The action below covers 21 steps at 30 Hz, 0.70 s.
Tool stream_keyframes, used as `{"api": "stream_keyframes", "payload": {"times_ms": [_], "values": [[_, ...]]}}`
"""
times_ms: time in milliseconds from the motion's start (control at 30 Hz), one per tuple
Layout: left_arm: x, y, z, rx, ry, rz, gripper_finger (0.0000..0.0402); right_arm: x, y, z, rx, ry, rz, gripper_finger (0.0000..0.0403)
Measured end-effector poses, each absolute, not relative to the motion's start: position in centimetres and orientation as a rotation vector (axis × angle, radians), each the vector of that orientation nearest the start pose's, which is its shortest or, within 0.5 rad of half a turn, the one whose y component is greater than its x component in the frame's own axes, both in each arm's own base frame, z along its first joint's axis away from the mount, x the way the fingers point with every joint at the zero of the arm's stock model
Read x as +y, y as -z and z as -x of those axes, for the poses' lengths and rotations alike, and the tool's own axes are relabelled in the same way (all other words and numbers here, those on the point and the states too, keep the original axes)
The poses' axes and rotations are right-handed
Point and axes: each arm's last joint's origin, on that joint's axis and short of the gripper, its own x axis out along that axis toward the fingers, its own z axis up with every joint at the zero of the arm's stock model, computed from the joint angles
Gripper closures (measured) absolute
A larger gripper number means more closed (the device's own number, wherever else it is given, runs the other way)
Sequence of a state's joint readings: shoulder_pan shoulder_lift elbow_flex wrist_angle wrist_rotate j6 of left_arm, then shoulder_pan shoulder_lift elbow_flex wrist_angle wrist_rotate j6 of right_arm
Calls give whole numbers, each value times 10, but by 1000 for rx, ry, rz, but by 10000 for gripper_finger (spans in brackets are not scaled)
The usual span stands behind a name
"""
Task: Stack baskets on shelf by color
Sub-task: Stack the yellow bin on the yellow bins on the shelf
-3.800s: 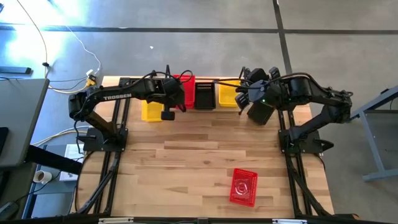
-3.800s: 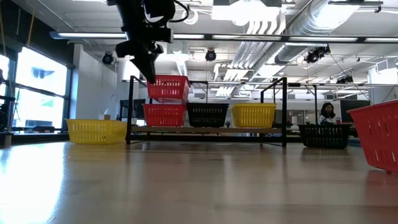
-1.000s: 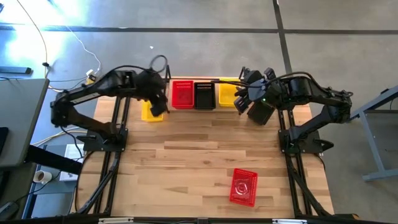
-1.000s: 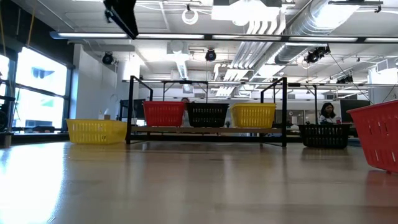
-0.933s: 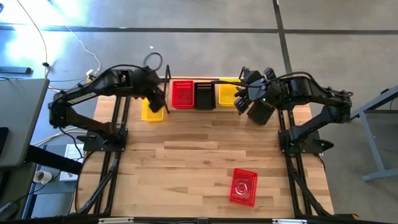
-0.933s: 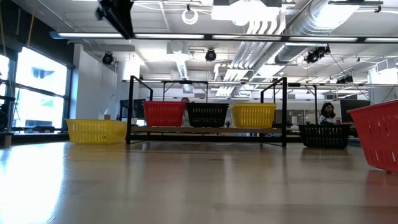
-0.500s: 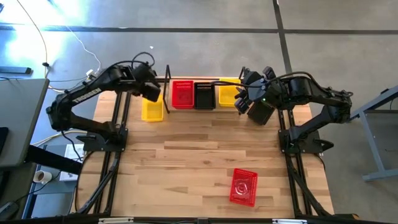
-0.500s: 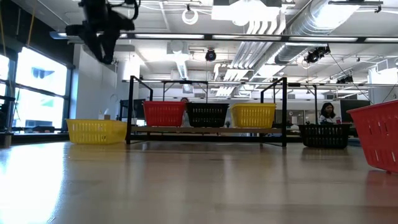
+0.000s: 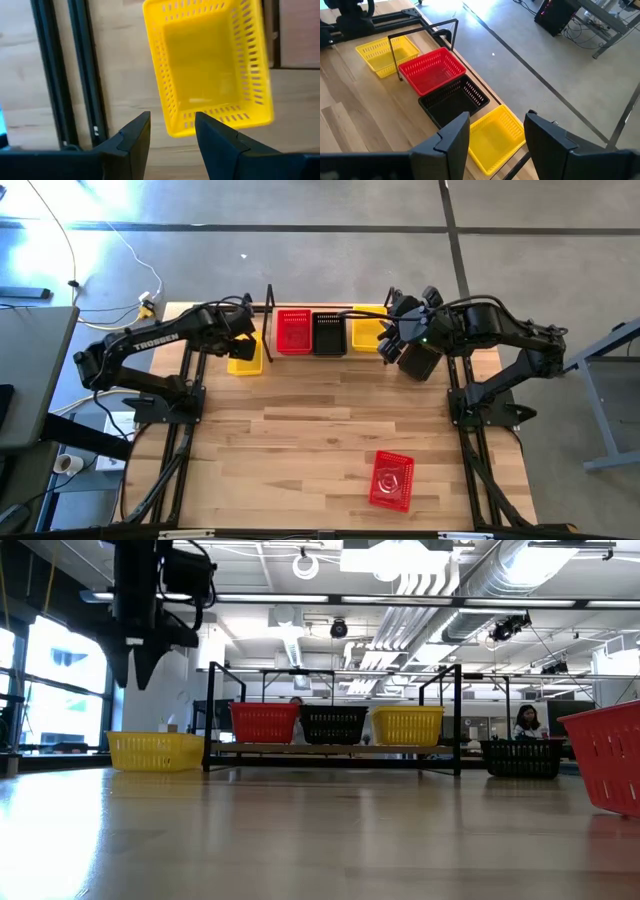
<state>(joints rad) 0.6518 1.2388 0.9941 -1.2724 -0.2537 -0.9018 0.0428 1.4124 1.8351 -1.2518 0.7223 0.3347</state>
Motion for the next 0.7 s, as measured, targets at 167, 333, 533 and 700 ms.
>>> {"api": "stream_keyframes", "payload": {"times_ms": [167, 333, 533, 700], "values": [[119, -241, -144, 1142, -1423, 1006, 257, -11, -453, -238, 663, 767, 2, 232], [116, -225, -140, 1140, -1475, 1039, 257, -11, -453, -238, 670, 746, -5, 232], [116, -206, -142, 1085, -1451, 1082, 257, -11, -453, -239, 673, 731, -16, 232], [114, -195, -139, 1071, -1485, 1103, 257, -10, -453, -239, 674, 729, -17, 232]]}}
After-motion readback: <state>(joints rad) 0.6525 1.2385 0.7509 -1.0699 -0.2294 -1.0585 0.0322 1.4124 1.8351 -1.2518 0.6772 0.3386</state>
